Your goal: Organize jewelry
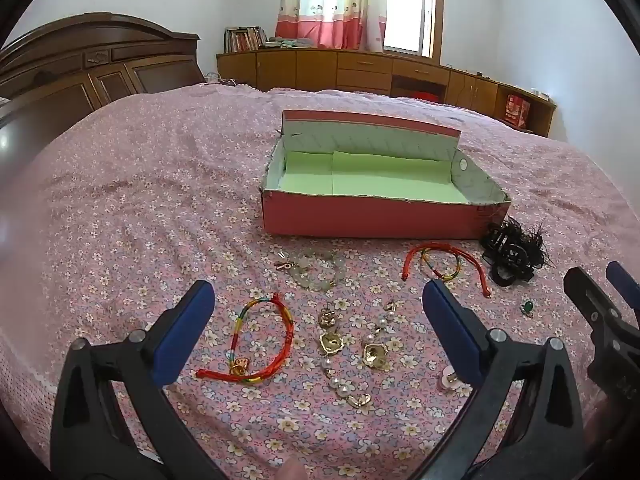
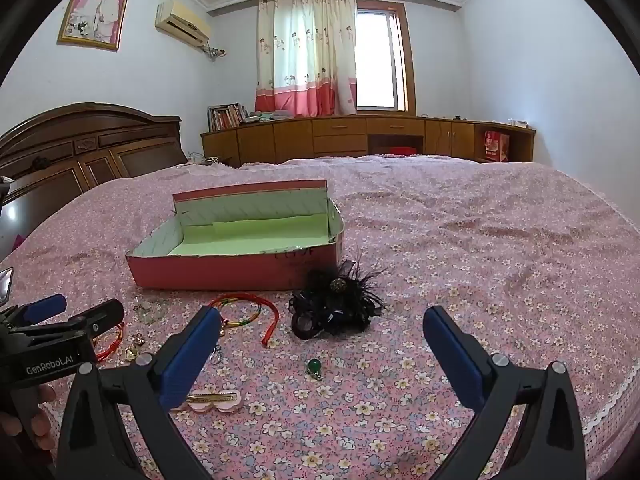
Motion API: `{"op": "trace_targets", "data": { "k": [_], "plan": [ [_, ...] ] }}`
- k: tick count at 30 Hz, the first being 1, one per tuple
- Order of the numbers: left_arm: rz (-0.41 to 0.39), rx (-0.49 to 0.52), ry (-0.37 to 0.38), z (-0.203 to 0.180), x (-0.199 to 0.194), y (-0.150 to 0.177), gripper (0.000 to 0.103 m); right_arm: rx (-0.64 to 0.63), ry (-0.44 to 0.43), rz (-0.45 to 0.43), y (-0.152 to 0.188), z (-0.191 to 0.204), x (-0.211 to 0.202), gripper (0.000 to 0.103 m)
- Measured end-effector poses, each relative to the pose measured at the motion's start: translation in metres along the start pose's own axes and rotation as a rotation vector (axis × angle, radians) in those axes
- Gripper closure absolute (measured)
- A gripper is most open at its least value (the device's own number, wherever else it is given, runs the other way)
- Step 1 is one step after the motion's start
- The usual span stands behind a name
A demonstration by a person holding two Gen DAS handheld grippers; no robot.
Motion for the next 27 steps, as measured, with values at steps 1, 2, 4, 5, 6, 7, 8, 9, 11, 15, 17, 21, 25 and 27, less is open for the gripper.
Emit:
{"op": "trace_targets", "data": {
  "k": [1,2,4,5,6,7,8,9,11,15,17,21,25,27],
  "plan": [
    [-0.002,0.001,-0.002,0.0,-0.0001,0.0,0.006,0.004,-0.001,-0.001,0.0,-0.0003,-0.0002,0.0],
    [-0.001,0.001,-0.003,0.0001,-0.0001,0.0,0.006,0.004,-0.001,0.0,-0.0002,-0.0003,-0.0004,0.0],
    [0.0,0.001,-0.006,0.0008,0.0001,0.0001,0.006,0.005,-0.002,-0.003,-0.0004,-0.0002,-0.0004,0.0],
    [0.0,0.0,-0.007,0.0013,0.0001,0.0,0.006,0.005,-0.001,-0.003,-0.0005,-0.0002,-0.0006,0.0],
    [0.0,-0.001,-0.008,0.0021,0.0002,0.0,0.006,0.004,-0.002,-0.002,-0.0005,-0.0001,-0.0004,0.0],
    [0.001,-0.002,-0.009,0.003,0.0003,-0.0001,0.006,0.004,-0.001,-0.002,-0.0008,-0.0001,-0.0007,0.0],
    [0.001,-0.003,-0.009,0.004,0.0006,-0.0002,0.006,0.003,-0.001,-0.002,-0.0006,0.0,-0.0004,0.0],
    [0.002,-0.004,-0.011,0.0051,0.0009,-0.0004,0.006,0.002,-0.001,-0.002,-0.0005,0.0001,-0.0004,0.0],
    [-0.001,0.003,-0.007,0.0006,-0.0007,-0.0058,0.006,0.002,0.0,-0.002,-0.0008,0.0001,-0.0008,0.0],
    [-0.005,0.006,-0.009,0.0001,-0.0017,-0.0051,0.006,0.003,-0.001,-0.002,-0.0009,-0.0001,-0.0008,0.0],
    [-0.006,0.007,-0.011,-0.0003,-0.0019,-0.0047,0.006,0.003,-0.002,-0.001,-0.0009,-0.0002,-0.0007,0.0],
    [-0.007,0.007,-0.009,0.0032,-0.0027,-0.003,0.006,0.004,-0.002,-0.002,-0.0006,0.0001,-0.0005,0.0],
    [-0.006,0.009,-0.01,0.0042,-0.0016,-0.0039,0.006,0.006,-0.003,-0.001,-0.0002,0.001,-0.0002,0.0],
    [-0.006,0.009,-0.011,0.0047,-0.0015,-0.0035,0.006,0.006,-0.004,0.001,0.0,0.0016,-0.0006,0.0]
  ]
}}
Point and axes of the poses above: each gripper's, at about its wrist camera, not at the fingertips, and x roughly the way its jaws point, z to its left, y to its underside, the point moved 1 cm from there along x, roughly the way its jaws point, and after that the axes turned 12 degrees about x, right-handed, at the moved point
